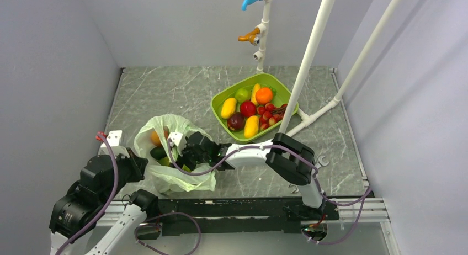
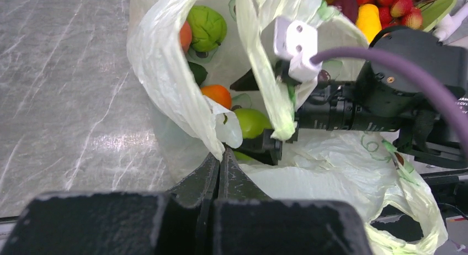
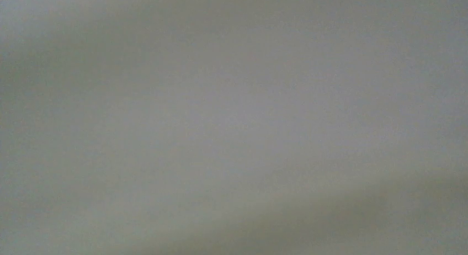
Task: Take the fake fruits out of the plastic bag
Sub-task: Take out the fake fruit from the plastic bag.
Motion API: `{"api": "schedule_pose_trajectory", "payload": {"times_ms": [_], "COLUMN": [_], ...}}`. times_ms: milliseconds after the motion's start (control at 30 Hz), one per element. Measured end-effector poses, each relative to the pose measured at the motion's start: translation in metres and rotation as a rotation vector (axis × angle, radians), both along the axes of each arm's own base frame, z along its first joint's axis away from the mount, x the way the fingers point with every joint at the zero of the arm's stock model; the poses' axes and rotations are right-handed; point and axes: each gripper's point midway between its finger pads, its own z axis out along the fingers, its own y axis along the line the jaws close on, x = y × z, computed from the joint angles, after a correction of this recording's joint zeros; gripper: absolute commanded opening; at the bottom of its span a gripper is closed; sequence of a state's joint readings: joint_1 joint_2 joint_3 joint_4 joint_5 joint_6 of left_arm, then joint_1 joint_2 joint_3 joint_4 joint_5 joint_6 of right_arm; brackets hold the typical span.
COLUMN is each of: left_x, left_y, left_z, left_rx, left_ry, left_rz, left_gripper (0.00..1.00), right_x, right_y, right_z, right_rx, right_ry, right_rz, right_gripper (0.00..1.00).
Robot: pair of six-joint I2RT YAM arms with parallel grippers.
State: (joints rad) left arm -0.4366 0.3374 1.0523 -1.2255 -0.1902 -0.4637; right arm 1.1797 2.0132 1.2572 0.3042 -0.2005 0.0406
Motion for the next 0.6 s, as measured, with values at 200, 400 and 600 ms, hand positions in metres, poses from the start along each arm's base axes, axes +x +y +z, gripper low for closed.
{"api": "schedule_pose_trajectory", "payload": {"times_ms": [200,400,600], "left_x": [0.008,0.008,0.009], "left_y": [-0.007,-0.011,-0.016], "left_z": [-0.010,-0.030,-0.035], "left_rx": [-0.005,-0.013,-0.030], "left_ry": [0.011,0.039,0.044], "left_rz": [-0.013,-0.024,-0.037], "left_gripper": [0.00,0.00,0.00], "right_x": [-0.015,-0.001,0.011], "right_y": [-0.013,-0.020,-0.008], "right_z": [-0.029,-0.056,-0.059], "right_rx": [-0.074,-0.143,-0.137], "right_ry": [0.027,-0.005,-0.026], "right_rz": [0.041,-0.055,-0.093], "right_gripper": [0.94,0.77,0.59]}}
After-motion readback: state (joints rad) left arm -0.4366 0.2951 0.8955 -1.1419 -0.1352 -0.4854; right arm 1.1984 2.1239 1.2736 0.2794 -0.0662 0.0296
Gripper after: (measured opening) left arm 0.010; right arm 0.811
